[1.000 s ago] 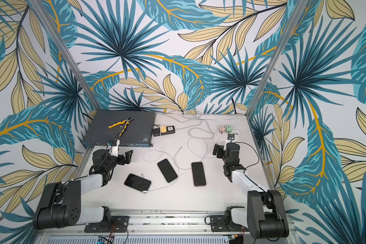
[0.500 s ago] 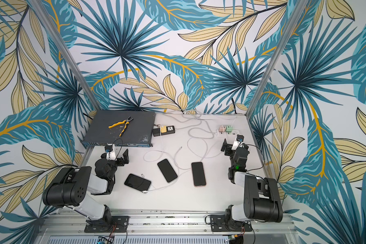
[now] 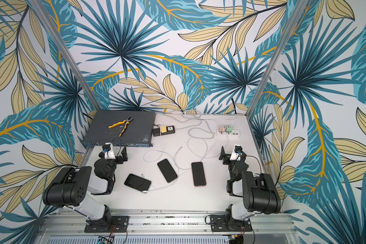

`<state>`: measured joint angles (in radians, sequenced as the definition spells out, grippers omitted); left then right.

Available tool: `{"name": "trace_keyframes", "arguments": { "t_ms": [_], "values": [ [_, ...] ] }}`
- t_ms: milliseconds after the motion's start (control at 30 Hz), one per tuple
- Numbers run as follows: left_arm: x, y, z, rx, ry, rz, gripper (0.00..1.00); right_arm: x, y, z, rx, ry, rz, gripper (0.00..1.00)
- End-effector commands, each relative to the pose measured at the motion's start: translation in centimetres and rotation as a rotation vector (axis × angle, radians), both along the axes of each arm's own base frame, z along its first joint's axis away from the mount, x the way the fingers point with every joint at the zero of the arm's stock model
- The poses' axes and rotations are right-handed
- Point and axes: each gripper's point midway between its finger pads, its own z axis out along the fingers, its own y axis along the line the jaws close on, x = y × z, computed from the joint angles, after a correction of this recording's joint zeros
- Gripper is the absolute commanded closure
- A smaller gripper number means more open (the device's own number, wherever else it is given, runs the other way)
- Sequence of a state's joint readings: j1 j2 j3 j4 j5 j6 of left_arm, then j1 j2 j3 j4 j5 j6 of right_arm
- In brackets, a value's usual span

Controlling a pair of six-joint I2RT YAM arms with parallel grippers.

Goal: Unplug the charging cable from the phone
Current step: Reset both arms

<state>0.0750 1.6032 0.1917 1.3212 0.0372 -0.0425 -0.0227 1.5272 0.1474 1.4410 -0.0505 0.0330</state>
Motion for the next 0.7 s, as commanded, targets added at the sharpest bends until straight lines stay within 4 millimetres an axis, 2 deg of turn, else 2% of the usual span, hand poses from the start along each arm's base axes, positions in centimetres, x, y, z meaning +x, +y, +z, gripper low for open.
{"name": "trace_keyframes", "arguments": {
  "t_ms": [0, 100, 233, 333, 433, 500, 667],
  "values": [
    [0.0, 0.1, 0.6, -0.006, -0.026, 0.006, 0.00, -1.7, 0.5, 2.3, -0.021, -0.125, 0.027, 0.00],
    [0.0, 0.1, 0.6, -0.006, -0.026, 0.006, 0.00, -4.4, 1.3, 3.2, -0.050, -0.204, 0.072, 0.00],
    [0.0, 0.1, 0.6, -0.006, -0.028, 0.006, 0.00, -4.4, 2.2, 3.2, -0.073, -0.206, 0.121, 0.00],
    [0.0, 0.1, 0.6, -0.006, -0.028, 0.007, 0.00, -3.4, 0.9, 2.9, -0.041, -0.179, 0.048, 0.00],
    [0.0, 0.1, 0.6, -0.005, -0.028, 0.007, 0.00, -3.4, -0.4, 3.0, -0.010, -0.181, -0.026, 0.00],
    [0.1, 0.1, 0.6, -0.007, -0.026, 0.008, 0.00, -4.4, -0.1, 3.2, -0.018, -0.201, -0.010, 0.00],
    [0.1, 0.2, 0.6, -0.006, -0.027, 0.010, 0.00, -4.6, 1.8, 3.3, -0.059, -0.210, 0.098, 0.00]
  ]
}}
